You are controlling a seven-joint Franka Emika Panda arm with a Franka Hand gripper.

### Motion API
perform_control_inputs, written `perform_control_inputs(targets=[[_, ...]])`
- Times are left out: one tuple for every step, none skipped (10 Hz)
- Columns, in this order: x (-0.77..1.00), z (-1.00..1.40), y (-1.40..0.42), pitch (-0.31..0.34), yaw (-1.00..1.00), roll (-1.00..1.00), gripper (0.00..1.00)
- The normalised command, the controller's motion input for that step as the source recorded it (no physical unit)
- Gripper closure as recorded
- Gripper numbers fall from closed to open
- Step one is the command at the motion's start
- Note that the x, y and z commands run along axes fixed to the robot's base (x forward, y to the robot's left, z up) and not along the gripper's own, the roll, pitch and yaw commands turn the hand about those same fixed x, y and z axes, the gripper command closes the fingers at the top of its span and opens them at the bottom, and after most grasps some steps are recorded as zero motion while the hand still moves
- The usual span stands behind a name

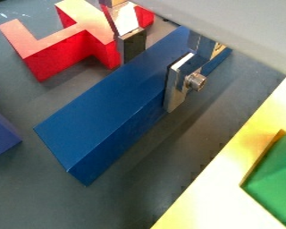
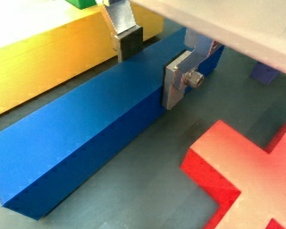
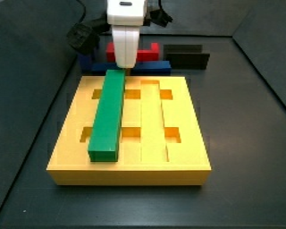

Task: Pick up the blue object. Move up. Move to above the board. Insert the blue object.
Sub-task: Pick up the blue object, then move up.

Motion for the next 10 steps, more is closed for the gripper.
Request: perform_control_inputs(targets=[[0.00, 0.00, 0.00, 0.000, 0.00, 0.00, 1.00], [0.00, 0.00, 0.00, 0.000, 0.00, 0.00, 1.00], [0.00, 0.00, 0.00, 0.000, 0.00, 0.00, 1.00], [0.00, 0.00, 0.00, 0.000, 0.00, 0.00, 1.00], [0.00, 0.00, 0.00, 0.000, 0.00, 0.00, 1.00], [0.00, 0.00, 0.00, 0.000, 0.00, 0.00, 1.00], [0.00, 0.83, 0.00, 0.000, 0.00, 0.00, 1.00], [0.02, 0.83, 0.07, 0.001, 0.01, 0.01, 1.00], [-0.01, 0.52, 0.04, 0.035, 0.01, -0.01, 1.00], [0.02, 0.23, 0.02, 0.018, 0.01, -0.03, 1.00]])
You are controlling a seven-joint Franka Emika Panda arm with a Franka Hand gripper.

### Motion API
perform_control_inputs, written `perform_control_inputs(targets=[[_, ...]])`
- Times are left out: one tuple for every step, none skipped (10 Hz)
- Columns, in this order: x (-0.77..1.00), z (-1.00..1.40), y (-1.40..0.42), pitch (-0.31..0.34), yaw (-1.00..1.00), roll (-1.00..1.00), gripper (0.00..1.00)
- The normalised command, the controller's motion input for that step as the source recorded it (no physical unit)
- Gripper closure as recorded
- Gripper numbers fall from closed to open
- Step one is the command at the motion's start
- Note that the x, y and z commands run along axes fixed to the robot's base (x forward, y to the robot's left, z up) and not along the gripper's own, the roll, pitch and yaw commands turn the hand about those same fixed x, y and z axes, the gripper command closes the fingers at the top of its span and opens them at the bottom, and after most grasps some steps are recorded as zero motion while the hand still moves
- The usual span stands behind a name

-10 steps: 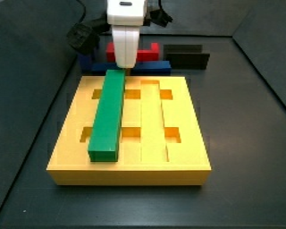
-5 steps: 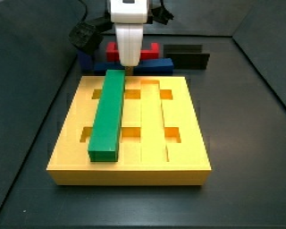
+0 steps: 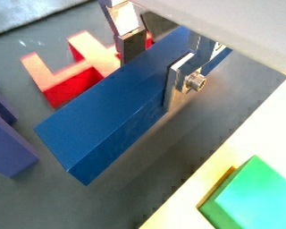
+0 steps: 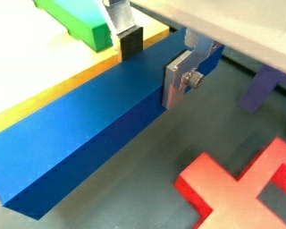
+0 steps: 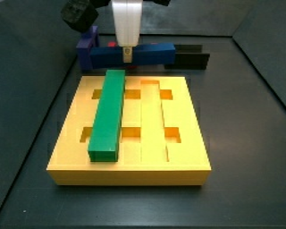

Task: Pick up the blue object. Move up. Move to above the board. Insert the blue object.
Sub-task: Move to above the board.

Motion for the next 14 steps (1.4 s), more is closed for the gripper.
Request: perform_control_inputs(targets=[[0.00, 1.40, 0.00, 0.000, 0.00, 0.00, 1.00], [-0.01, 1.40, 0.00, 0.016, 0.00, 0.00, 1.00], [-0.04, 1.40, 0.00, 0.020, 0.00, -0.03, 1.00], [-0.02, 1.40, 0.00, 0.006, 0.00, -0.05, 1.00], [0.01, 1.40, 0.00, 0.051, 0.00, -0.07, 1.00], [0.00, 1.40, 0.00, 0.068, -0.01, -0.06, 1.00], [-0.01, 1.40, 0.01, 0.062, -0.01, -0.06, 1.00], [0.02, 0.66, 0.01, 0.054, -0.01, -0.06, 1.00], [0.04, 0.20, 0.00, 0.062, -0.01, -0.06, 1.00], [0.29, 0.34, -1.40, 0.031, 1.00, 0.02, 1.00], [0.28, 0.33, -1.40, 0.034, 1.00, 0.03, 1.00], [0.31, 0.32, -1.40, 0.048, 1.00, 0.05, 1.00], [0.38, 0.33, -1.40, 0.060, 1.00, 0.04, 1.00], [0.42, 0.33, -1.40, 0.073, 1.00, 0.04, 1.00]])
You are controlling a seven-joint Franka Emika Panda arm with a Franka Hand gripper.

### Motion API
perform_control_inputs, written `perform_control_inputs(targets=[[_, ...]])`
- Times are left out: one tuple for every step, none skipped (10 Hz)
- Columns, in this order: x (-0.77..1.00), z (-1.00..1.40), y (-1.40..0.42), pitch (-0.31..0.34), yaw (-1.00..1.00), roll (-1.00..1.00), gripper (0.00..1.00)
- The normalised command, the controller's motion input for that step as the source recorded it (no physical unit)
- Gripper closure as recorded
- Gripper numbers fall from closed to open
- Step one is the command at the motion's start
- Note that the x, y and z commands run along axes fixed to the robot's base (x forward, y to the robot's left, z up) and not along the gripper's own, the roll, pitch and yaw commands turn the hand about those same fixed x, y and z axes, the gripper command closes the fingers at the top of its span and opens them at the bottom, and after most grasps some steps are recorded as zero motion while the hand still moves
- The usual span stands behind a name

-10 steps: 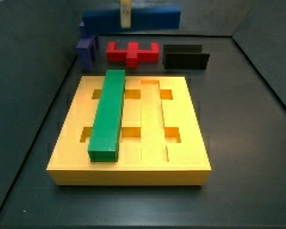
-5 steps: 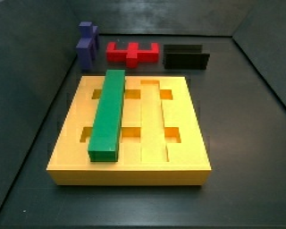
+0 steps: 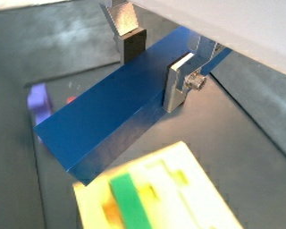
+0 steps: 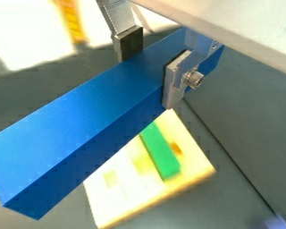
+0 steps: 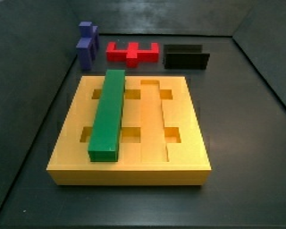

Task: Pick up the blue object. Move up. Move to above the board. Insert the blue object.
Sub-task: Move to above the board.

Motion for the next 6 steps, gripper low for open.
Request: perform_control_inputs(targets=[[0.21, 0.16, -0.64, 0.082, 1.00, 0.05, 1.00], [0.09, 0.04, -0.11, 0.094, 1.00, 0.05, 1.00], [0.05, 0.03, -0.04, 0.093, 1.00, 0.05, 1.00], [0.03, 0.03, -0.04, 0.097, 1.00, 0.05, 1.00], [0.03, 0.03, -0.03, 0.105, 1.00, 0.06, 1.00], [0.03, 0.03, -0.03, 0.116, 1.00, 0.06, 1.00]])
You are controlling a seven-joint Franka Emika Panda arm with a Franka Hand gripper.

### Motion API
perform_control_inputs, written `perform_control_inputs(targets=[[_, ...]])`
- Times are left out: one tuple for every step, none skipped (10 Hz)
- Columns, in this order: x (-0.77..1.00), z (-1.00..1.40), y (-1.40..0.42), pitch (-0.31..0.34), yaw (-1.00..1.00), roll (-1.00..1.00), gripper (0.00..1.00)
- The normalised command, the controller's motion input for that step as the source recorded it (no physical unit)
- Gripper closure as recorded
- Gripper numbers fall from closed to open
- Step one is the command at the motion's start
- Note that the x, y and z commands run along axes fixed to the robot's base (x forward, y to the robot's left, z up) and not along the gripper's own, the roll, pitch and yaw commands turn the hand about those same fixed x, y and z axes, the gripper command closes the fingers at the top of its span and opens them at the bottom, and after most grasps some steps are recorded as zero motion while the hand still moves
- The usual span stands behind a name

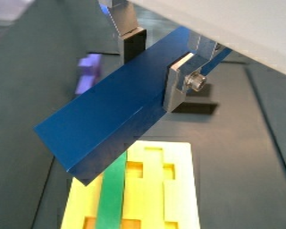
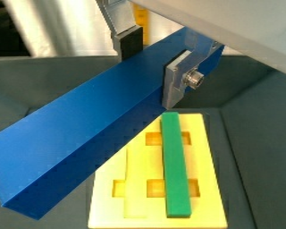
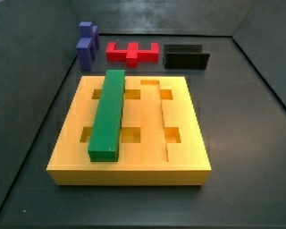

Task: Pick up the blue object. Move up. Move to above the board. Insert the blue object.
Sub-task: Move to above the board.

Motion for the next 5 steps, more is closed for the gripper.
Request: perform_control_inputs(targets=[[0.04, 0.03, -0.03, 0.122, 1.00, 0.07, 1.00], [0.04, 0.03, -0.03, 0.138, 1.00, 0.08, 1.00], [0.05, 0.03, -0.03, 0.152, 1.00, 0.08, 1.00], [0.06, 0.03, -0.03, 0.176, 1.00, 0.10, 1.00], [0.06, 0.03, -0.03, 0.190, 1.00, 0.11, 1.00]])
